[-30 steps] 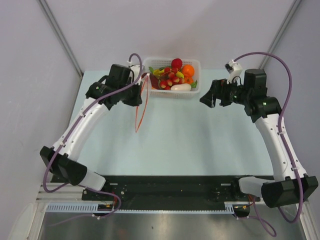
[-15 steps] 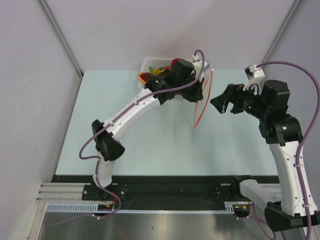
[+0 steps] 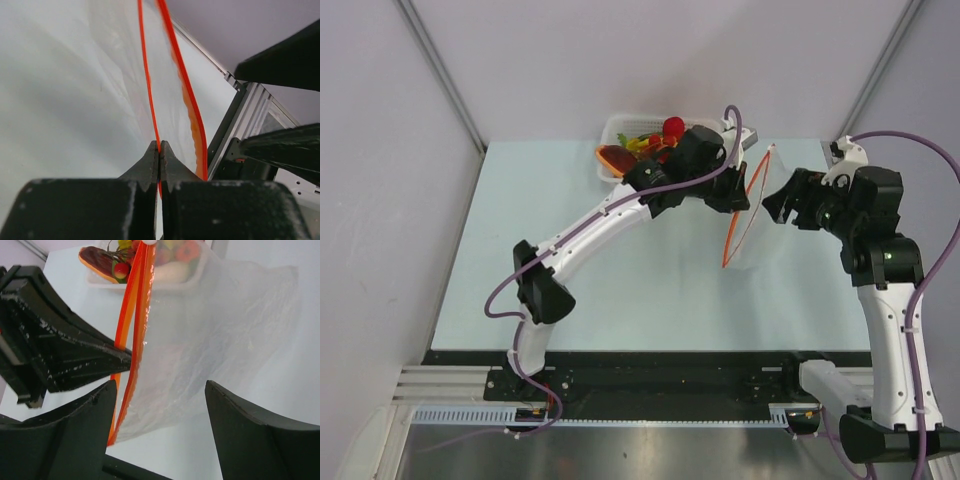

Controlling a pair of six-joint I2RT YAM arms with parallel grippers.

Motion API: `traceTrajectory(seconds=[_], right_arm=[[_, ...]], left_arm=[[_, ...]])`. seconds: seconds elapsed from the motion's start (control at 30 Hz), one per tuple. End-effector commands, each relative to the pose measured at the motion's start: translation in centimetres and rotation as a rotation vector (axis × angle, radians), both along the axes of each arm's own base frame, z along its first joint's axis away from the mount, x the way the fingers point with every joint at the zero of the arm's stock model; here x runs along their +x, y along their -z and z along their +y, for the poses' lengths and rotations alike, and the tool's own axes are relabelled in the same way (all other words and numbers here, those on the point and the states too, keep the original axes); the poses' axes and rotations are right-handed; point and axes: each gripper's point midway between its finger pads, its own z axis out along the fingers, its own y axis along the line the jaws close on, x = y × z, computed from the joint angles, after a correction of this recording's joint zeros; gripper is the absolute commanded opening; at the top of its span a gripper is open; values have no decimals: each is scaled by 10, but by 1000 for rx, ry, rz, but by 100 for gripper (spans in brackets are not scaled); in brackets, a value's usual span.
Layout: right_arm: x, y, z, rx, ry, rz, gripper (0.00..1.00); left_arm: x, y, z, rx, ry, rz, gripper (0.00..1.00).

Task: Place the food in the zip-top bag and seal the zipper
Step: Open the zipper of the food storage bag.

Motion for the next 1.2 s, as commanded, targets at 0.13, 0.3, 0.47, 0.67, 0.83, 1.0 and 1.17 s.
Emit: traceTrajectory(seconds=[0.13,0.3,0.47,0.67,0.83,1.0,1.17], right_arm=[[26,-11,5,23,0,-56,75],[40,-1,-1,-35,37,-62,64],[47,11,-7,-92,44,-53,43],[32,16,-17,-171,52,-19,0],[5,24,-16,-152,43,5,0],[1,40,-2,-74,19,47,0],[13,45,-4,-38,69,74,0]], left_arm=[[-23,-30,-8,-78,50,-23,0],[-28,-29,-6,-68,73,-35,0],[-36,-34,-3,-74,127,-65,0],[-3,-22,26,-40,59,-41,0],[40,-17,52,-66,1,-14,12],[29,-19,44,-110,118,-12,23],[27,-13,47,-96,154,1,40]])
